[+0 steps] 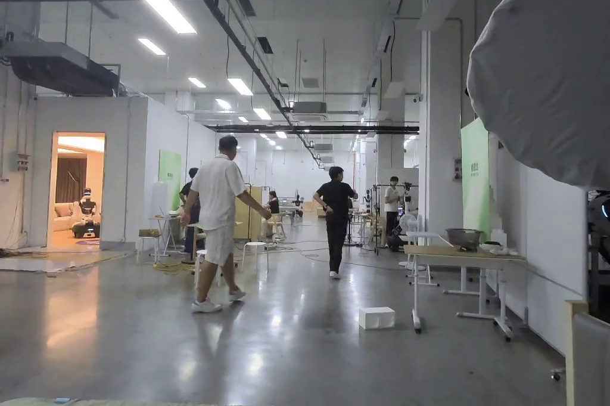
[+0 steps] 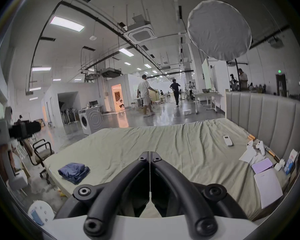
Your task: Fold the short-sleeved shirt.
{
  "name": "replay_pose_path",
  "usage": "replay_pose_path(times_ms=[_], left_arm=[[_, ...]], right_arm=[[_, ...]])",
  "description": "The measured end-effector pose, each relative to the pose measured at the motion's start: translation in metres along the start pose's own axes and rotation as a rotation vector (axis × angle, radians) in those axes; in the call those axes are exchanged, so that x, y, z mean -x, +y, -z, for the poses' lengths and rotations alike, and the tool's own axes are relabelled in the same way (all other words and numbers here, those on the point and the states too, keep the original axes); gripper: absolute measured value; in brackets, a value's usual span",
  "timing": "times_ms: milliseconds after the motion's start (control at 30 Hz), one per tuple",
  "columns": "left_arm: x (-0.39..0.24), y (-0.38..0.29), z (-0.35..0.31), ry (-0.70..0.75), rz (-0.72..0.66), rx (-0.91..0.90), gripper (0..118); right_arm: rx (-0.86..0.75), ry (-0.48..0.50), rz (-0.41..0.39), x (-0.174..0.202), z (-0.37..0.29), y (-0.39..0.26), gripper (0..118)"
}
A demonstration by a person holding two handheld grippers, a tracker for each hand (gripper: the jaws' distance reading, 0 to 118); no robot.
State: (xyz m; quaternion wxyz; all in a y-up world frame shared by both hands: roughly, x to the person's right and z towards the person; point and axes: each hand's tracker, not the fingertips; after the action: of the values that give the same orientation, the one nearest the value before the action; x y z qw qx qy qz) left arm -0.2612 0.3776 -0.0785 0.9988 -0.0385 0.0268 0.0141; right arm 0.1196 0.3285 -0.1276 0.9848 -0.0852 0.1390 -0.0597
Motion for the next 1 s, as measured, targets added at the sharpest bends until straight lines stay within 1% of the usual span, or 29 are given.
replay_pose_path(times_ms=[67,133,167,233,300,333,467,533,600,667,700,767,800,833,867,900,933,967,1000], left_arm=[[-0.006,-0.005,0.001,0.027,0.091,0.024,0],[-0.013,-0.007,0.002,0.044,0.141,0.047,0],[-0.017,-0.006,0.003,0.02,0.126,0.044,0],[-0.02,-0.006,0.005,0.017,0.136,0.037,0],[-0.02,-0.002,0.007,0.007,0.134,0.026,0],[-0.021,0.0,0.008,0.006,0.129,0.023,1],[-0.021,0.003,0.008,-0.001,0.138,-0.003,1],[-0.02,0.005,0.007,-0.028,0.111,-0.008,1],[-0.02,0.005,0.01,-0.041,0.1,0.004,1],[-0.02,0.002,0.013,-0.038,0.106,0.007,1],[-0.021,0.002,0.014,-0.037,0.117,0.013,1],[-0.02,0.003,0.015,-0.054,0.105,0.013,1],[-0.021,0.003,0.016,-0.063,0.099,0.008,2],[-0.021,0.003,0.016,-0.071,0.094,0.004,2],[-0.021,0.003,0.016,-0.079,0.091,-0.008,9],[-0.02,0.002,0.015,-0.099,0.08,-0.022,23],[-0.02,0.002,0.016,-0.118,0.057,-0.031,51],[-0.021,0.002,0.017,-0.118,0.047,-0.034,74],[-0.022,0.001,0.016,-0.12,0.043,-0.043,92]], right_arm=[[-0.005,-0.019,-0.012,-0.001,-0.001,0.001,0],[-0.009,-0.04,-0.035,0.0,-0.004,0.005,0],[-0.017,-0.047,-0.044,0.0,-0.006,0.006,0],[-0.027,-0.044,-0.04,0.0,-0.008,0.009,0],[-0.036,-0.053,0.003,0.0,-0.008,0.009,0],[-0.027,-0.046,0.005,0.001,-0.008,0.009,0],[-0.018,-0.065,-0.055,0.003,-0.01,0.008,0],[-0.014,-0.066,-0.059,0.004,-0.009,0.008,2],[-0.019,-0.066,-0.053,0.004,-0.01,0.008,14],[-0.024,-0.059,-0.047,0.005,-0.01,0.01,15],[-0.028,-0.057,-0.047,0.006,-0.01,0.01,18],[-0.034,-0.059,-0.057,0.007,-0.009,0.012,41],[-0.038,-0.061,-0.064,0.008,-0.009,0.012,46],[-0.038,-0.064,-0.069,0.008,-0.008,0.013,46],[-0.039,-0.071,-0.075,0.01,-0.006,0.013,64],[-0.041,-0.077,-0.077,0.01,-0.006,0.014,78],[-0.043,-0.08,-0.077,0.011,-0.007,0.015,90],[-0.046,-0.078,-0.077,0.011,-0.007,0.015,95],[-0.049,-0.073,-0.077,0.011,-0.007,0.015,97]])
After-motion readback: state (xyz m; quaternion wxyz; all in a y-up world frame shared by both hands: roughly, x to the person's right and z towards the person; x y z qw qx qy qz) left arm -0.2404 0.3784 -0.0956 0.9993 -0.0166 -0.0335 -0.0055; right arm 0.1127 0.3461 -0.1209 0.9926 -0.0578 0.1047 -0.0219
